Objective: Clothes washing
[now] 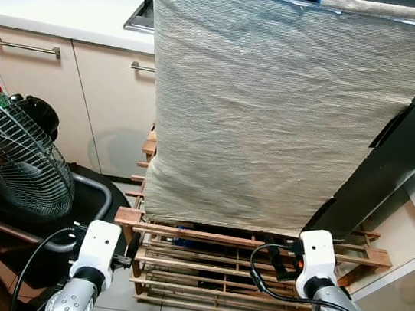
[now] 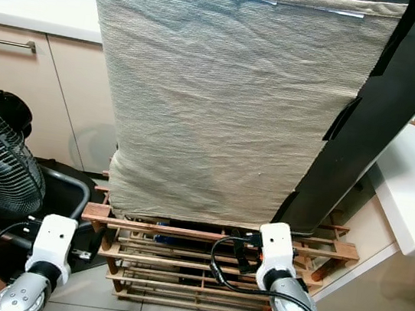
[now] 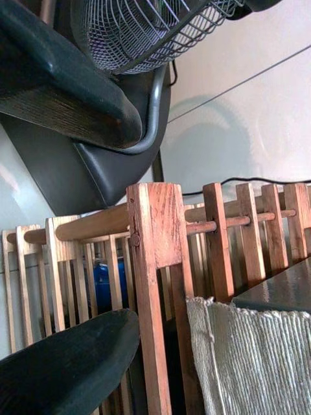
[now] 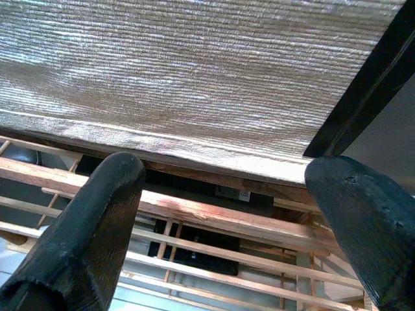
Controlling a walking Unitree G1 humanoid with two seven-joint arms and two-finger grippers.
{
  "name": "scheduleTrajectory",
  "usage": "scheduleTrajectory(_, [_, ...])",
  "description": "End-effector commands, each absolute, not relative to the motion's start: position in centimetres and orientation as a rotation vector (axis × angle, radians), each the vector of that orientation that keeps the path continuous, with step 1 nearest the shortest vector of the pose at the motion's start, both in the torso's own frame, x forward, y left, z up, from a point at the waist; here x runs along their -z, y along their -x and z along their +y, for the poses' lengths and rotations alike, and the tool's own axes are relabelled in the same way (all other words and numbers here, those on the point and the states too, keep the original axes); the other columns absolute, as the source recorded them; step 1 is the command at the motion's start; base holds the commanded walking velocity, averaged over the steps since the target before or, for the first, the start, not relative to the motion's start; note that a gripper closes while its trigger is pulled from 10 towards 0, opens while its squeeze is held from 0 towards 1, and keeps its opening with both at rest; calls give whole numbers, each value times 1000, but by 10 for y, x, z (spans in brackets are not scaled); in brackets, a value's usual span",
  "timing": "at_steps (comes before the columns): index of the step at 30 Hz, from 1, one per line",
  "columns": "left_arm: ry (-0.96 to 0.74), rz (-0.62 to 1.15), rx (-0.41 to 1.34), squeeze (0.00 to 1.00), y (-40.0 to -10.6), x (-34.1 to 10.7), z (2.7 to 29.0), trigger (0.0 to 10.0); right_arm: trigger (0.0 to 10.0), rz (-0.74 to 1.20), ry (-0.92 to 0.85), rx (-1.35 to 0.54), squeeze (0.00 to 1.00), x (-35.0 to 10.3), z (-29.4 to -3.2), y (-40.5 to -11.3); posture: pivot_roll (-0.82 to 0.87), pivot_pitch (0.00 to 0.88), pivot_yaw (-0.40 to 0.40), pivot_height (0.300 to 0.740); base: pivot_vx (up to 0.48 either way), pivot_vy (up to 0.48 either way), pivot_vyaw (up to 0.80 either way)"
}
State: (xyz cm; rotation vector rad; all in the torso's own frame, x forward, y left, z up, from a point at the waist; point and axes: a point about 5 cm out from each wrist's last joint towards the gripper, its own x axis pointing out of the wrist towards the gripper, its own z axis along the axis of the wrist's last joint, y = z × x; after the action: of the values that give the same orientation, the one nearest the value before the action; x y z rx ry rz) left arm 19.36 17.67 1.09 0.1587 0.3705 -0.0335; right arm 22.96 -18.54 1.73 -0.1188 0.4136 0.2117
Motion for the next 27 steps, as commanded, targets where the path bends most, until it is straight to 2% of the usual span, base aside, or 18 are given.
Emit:
scheduleTrajectory(1, [-152, 347, 31, 0, -197, -15, 176, 10000, 10000, 390, 128, -203, 0, -22, -188, -233, 23, 0, -13, 740, 0, 0, 0])
scheduleTrajectory(16, [-182, 354, -9, 0, -192, -11, 179, 10000, 10000, 383, 121, -230, 0, -20, -182, -232, 28, 0, -19, 740, 0, 0, 0])
scheduleTrajectory(22, [-186, 335, 81, 0, -196, -15, 171, 10000, 10000, 358, 134, -252, 0, -25, -185, -235, 26, 0, -4, 740, 0, 0, 0])
scheduleTrajectory(27, [-188, 327, 75, 0, -196, -17, 171, 10000, 10000, 363, 130, -231, 0, -24, -187, -233, 23, 0, -1, 740, 0, 0, 0])
